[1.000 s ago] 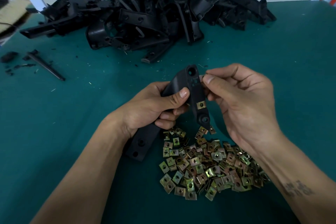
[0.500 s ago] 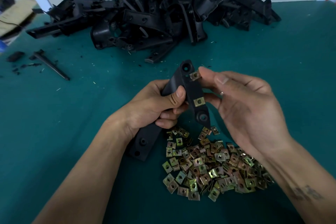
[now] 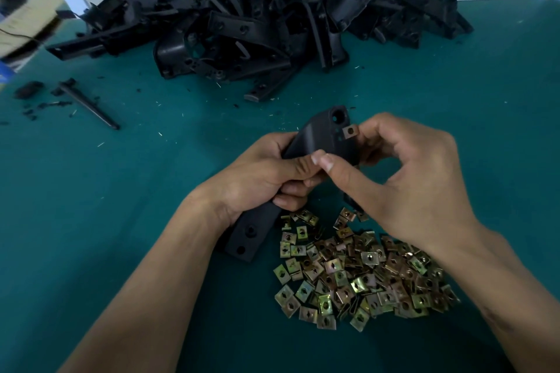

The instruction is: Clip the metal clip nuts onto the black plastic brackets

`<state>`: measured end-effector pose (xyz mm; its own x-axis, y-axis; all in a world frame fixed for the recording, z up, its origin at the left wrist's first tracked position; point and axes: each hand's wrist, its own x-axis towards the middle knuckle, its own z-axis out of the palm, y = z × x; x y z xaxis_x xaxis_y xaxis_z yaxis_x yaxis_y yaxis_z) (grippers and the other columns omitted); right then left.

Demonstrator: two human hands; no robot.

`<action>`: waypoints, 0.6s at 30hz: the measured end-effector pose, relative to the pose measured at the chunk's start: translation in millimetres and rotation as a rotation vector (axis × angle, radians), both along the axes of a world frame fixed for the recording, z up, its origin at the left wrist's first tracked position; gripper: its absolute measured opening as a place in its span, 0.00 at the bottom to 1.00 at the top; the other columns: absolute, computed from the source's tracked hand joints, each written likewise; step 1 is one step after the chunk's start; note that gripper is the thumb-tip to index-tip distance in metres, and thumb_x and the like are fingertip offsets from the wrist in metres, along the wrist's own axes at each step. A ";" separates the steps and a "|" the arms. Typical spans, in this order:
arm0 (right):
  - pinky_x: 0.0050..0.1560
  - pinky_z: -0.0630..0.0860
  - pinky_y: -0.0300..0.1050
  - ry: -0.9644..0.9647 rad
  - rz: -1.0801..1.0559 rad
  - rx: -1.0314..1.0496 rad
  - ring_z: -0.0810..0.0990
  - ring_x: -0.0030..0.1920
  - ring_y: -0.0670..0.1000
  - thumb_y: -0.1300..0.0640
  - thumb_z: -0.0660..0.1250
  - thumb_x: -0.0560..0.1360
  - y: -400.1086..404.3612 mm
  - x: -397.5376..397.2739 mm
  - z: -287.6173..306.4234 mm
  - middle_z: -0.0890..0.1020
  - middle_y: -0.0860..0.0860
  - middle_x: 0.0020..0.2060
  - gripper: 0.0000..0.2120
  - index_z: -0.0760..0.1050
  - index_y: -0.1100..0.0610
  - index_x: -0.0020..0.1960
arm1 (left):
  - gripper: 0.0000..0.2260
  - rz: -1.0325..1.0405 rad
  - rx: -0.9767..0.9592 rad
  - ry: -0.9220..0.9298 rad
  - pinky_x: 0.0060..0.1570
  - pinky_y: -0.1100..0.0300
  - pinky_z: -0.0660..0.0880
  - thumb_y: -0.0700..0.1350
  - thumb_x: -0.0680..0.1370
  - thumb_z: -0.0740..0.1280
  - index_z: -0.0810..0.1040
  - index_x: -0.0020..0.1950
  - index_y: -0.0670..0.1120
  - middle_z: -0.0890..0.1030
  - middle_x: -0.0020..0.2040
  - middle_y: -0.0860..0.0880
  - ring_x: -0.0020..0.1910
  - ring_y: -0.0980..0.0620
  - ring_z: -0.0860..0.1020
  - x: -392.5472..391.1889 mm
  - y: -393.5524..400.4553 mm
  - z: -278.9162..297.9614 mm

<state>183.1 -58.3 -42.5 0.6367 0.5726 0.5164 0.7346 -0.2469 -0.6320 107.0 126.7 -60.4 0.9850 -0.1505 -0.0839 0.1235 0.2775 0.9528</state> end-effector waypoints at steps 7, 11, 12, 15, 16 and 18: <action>0.31 0.73 0.52 -0.109 -0.007 -0.068 0.74 0.34 0.51 0.44 0.72 0.76 1.9 -4.9 -1.0 0.74 0.47 0.34 0.17 0.73 0.57 0.42 | 0.06 -0.008 0.005 -0.008 0.22 0.67 0.62 0.40 0.79 0.64 0.74 0.43 0.42 0.70 0.33 0.49 0.26 0.58 0.63 -0.3 0.6 0.2; 0.34 0.74 0.54 -0.068 0.099 -0.060 0.77 0.37 0.54 0.48 0.70 0.80 2.1 -3.2 -2.0 0.78 0.51 0.39 0.15 0.77 0.60 0.50 | 0.06 -0.014 -0.020 -0.023 0.22 0.68 0.63 0.42 0.78 0.66 0.75 0.42 0.43 0.69 0.33 0.48 0.25 0.58 0.63 -0.9 3.0 -1.5; 0.35 0.75 0.55 -0.059 0.117 -0.071 0.78 0.38 0.55 0.47 0.69 0.80 1.9 -1.5 -2.1 0.78 0.51 0.41 0.15 0.77 0.61 0.52 | 0.06 -0.023 -0.025 -0.024 0.22 0.68 0.63 0.43 0.77 0.68 0.75 0.42 0.44 0.69 0.34 0.48 0.25 0.58 0.63 -0.7 3.8 -1.6; 0.37 0.75 0.56 -0.064 0.132 -0.117 0.78 0.40 0.56 0.46 0.65 0.82 1.4 -0.2 -2.0 0.77 0.51 0.45 0.16 0.75 0.60 0.56 | 0.06 -0.029 -0.038 -0.010 0.22 0.68 0.64 0.44 0.77 0.68 0.77 0.42 0.44 0.70 0.34 0.48 0.25 0.59 0.64 -0.5 4.9 -1.6; 0.37 0.76 0.56 -0.063 0.127 -0.130 0.78 0.41 0.55 0.45 0.63 0.83 1.2 -1.9 -2.0 0.77 0.50 0.46 0.17 0.75 0.59 0.58 | 0.06 -0.019 -0.045 -0.006 0.21 0.68 0.64 0.43 0.77 0.68 0.77 0.41 0.44 0.70 0.34 0.48 0.25 0.59 0.64 -1.2 4.7 -1.4; 0.38 0.76 0.55 -0.019 0.127 -0.139 0.78 0.42 0.52 0.43 0.61 0.83 0.0 -6.4 0.5 0.78 0.47 0.46 0.16 0.74 0.56 0.59 | 0.07 0.051 -0.066 -0.012 0.21 0.68 0.63 0.42 0.78 0.66 0.78 0.40 0.45 0.71 0.33 0.49 0.24 0.59 0.64 -3.3 1.4 1.1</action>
<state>176.7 -58.3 -42.1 0.5457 0.7147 0.4376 0.7768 -0.2356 -0.5840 103.7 128.1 -59.3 0.9924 -0.1049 -0.0636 0.0963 0.3451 0.9336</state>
